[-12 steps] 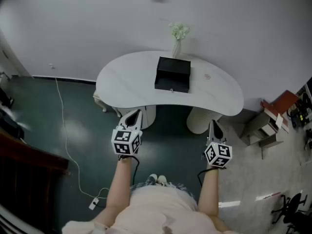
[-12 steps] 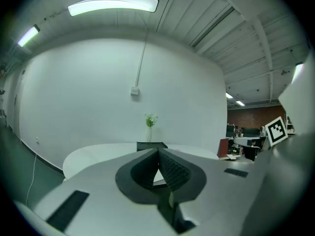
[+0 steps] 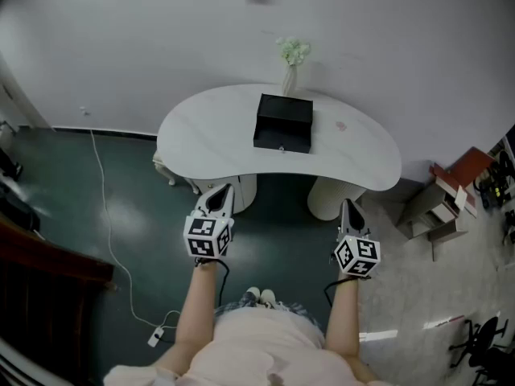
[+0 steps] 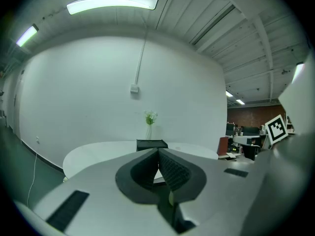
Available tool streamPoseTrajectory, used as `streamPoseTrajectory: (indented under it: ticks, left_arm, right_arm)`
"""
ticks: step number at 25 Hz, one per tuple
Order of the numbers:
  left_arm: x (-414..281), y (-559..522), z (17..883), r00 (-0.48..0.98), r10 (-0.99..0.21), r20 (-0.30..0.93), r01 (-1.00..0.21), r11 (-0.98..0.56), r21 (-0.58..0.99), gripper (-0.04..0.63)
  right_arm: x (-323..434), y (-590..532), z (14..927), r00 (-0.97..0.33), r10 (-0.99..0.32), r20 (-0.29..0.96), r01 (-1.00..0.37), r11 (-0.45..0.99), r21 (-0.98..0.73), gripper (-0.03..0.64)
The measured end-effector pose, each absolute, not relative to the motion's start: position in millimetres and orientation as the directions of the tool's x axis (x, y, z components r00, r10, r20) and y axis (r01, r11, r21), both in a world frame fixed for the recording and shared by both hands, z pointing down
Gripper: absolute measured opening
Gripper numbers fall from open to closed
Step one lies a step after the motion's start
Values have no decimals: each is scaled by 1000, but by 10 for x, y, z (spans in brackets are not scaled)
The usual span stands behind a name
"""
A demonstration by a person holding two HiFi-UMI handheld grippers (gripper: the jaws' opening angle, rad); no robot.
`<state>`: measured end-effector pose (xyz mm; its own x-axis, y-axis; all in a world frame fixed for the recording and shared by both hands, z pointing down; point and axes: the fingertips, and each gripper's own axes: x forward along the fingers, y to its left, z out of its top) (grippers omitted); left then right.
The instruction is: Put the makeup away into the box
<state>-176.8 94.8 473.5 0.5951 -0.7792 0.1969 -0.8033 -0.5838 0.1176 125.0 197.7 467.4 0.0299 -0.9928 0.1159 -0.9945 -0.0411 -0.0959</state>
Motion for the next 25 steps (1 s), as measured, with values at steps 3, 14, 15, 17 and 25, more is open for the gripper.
streamPoseTrajectory:
  ticks: [3, 14, 15, 17, 25]
  left_arm:
    - [-1775, 956, 4727, 598, -777, 196, -801, -586, 119, 26]
    - [-1764, 969, 4770, 616, -761, 201, -787, -603, 130, 26]
    - [-1755, 972, 4778, 619, -759, 203, -785, -605, 130, 26]
    - [-1735, 976, 4796, 624, -754, 207, -781, -611, 131, 26]
    - [-1773, 985, 4828, 630, -746, 216, -776, -616, 136, 26]
  right_arm:
    - [1224, 1979, 4660, 28, -993, 114, -994, -40, -100, 15]
    - [1112, 2009, 4632, 25, -994, 106, -994, -36, -99, 17]
    - [1108, 2013, 4649, 24, -994, 110, -994, -36, -102, 17]
    - [1092, 2017, 4692, 22, -992, 122, -994, -34, -105, 17]
    - [989, 2036, 4718, 19, -991, 131, -995, -32, -98, 17]
